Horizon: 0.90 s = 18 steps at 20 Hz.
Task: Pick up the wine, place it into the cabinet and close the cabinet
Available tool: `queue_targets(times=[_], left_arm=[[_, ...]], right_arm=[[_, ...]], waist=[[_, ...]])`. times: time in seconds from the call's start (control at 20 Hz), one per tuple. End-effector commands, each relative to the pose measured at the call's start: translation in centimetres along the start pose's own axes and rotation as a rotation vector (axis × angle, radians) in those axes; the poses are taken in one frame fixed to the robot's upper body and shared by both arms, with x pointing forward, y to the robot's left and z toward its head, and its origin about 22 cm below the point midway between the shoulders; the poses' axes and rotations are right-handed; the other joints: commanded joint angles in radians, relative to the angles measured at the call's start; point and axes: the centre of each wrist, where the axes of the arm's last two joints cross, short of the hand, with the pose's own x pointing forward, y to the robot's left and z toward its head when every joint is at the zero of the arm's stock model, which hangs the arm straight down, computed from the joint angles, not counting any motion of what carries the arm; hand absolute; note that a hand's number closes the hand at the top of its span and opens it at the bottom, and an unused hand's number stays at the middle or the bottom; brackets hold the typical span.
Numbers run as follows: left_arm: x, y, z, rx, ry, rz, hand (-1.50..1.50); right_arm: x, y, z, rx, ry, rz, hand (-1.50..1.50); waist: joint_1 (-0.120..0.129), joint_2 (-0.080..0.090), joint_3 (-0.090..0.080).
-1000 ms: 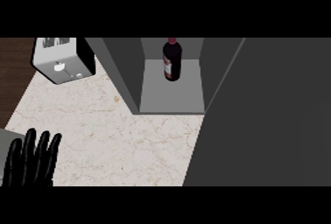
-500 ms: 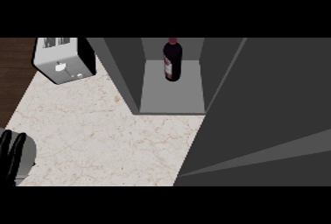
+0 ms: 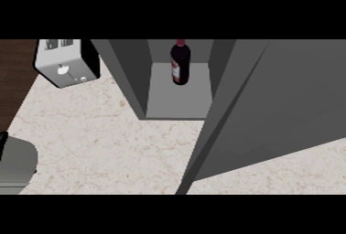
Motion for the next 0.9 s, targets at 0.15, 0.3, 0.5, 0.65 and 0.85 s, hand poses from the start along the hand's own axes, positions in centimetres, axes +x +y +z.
queue_targets(times=[0.15, 0.3, 0.5, 0.65, 0.85], left_arm=[[-0.3, 1.9, -0.5, -0.004, 0.01, 0.018, -1.5], [0.2, 0.8, -1.2, -0.035, 0.016, 0.05, -1.5], [1.0, 0.2, -1.9, -0.04, 0.025, 0.075, -1.5], [0.8, 0.0, -1.4, -0.047, 0.01, 0.086, -1.5], [-0.5, 0.2, -1.8, -0.023, 0.014, 0.085, -1.5]], right_arm=[[0.8, 4.4, -0.9, 0.107, -0.124, 0.037, 1.5], [0.7, 3.8, -3.2, 0.055, -0.134, 0.073, 1.5], [2.2, 3.6, -3.8, 0.053, -0.155, 0.096, 1.5], [1.7, 3.7, -5.9, 0.056, -0.127, 0.104, 1.5], [3.7, 2.3, -7.2, 0.046, -0.134, 0.031, 1.5]], waist=[[0.004, 0.0, -0.001], [0.014, 0.007, 0.0], [0.017, 0.006, -0.001], [0.045, 0.009, -0.002], [0.035, 0.015, -0.001]])
